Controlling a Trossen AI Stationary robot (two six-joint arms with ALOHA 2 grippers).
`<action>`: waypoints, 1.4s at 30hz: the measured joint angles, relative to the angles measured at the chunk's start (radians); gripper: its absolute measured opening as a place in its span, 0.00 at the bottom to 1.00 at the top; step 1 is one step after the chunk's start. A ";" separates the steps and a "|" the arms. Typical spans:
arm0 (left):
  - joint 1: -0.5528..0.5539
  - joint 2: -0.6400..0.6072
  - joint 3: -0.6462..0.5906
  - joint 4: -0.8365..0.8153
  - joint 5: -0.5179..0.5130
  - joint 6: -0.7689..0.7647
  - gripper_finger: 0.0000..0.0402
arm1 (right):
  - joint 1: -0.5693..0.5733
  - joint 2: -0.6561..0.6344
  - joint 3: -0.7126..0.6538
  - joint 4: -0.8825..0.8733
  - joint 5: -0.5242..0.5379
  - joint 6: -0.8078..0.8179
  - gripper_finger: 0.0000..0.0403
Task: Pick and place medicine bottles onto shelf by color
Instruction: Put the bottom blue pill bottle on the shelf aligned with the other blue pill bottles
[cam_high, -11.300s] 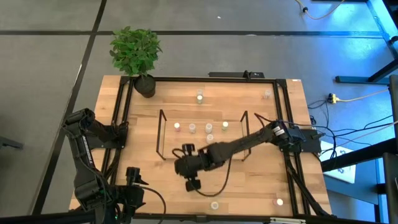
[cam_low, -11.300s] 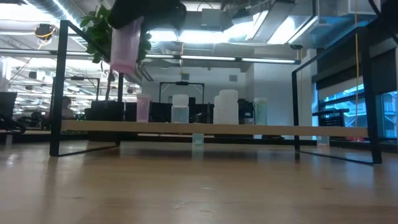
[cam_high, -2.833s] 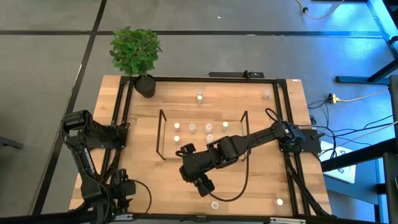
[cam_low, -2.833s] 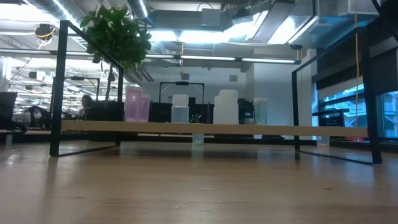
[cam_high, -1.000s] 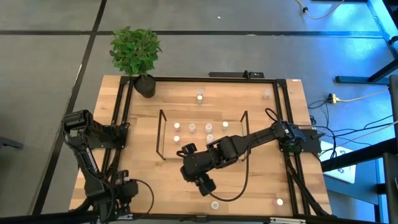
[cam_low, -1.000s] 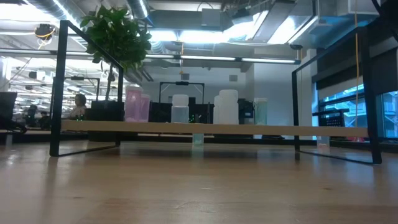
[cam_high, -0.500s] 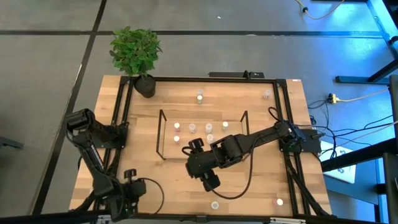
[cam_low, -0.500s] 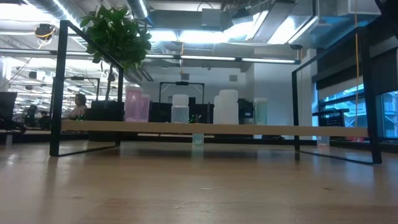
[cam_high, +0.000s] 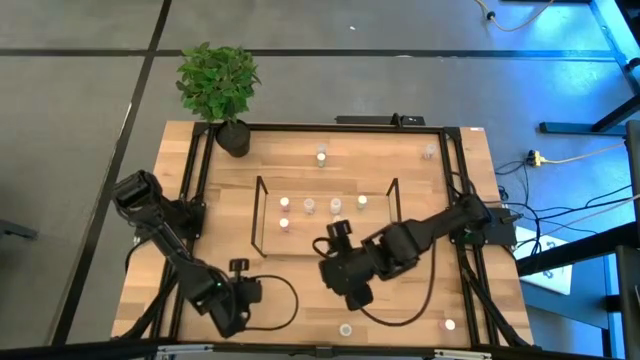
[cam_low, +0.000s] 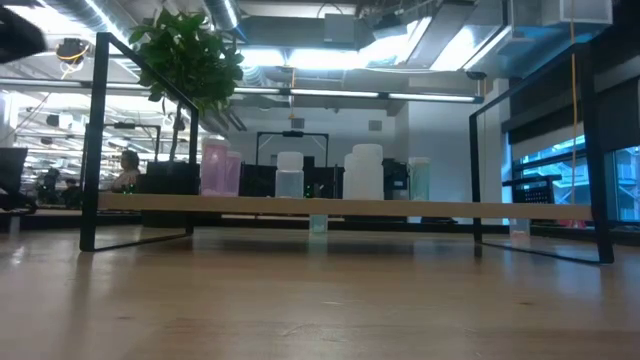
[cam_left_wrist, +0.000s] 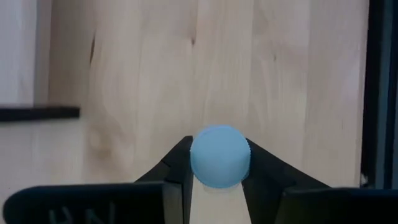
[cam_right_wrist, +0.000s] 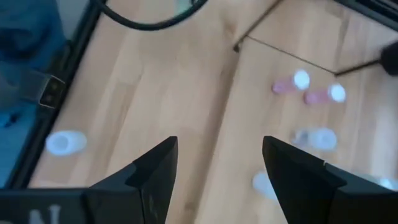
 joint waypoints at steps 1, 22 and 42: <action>0.009 0.000 0.000 0.015 0.000 0.021 0.22 | 0.013 -0.006 -0.005 -0.014 0.028 0.019 0.59; 0.103 0.000 0.000 0.195 -0.034 0.154 0.22 | 0.076 -0.538 -0.888 0.633 0.117 0.130 0.59; 0.237 0.000 0.001 0.202 0.029 0.211 0.22 | 0.057 -0.572 -1.137 0.967 -0.003 0.001 0.59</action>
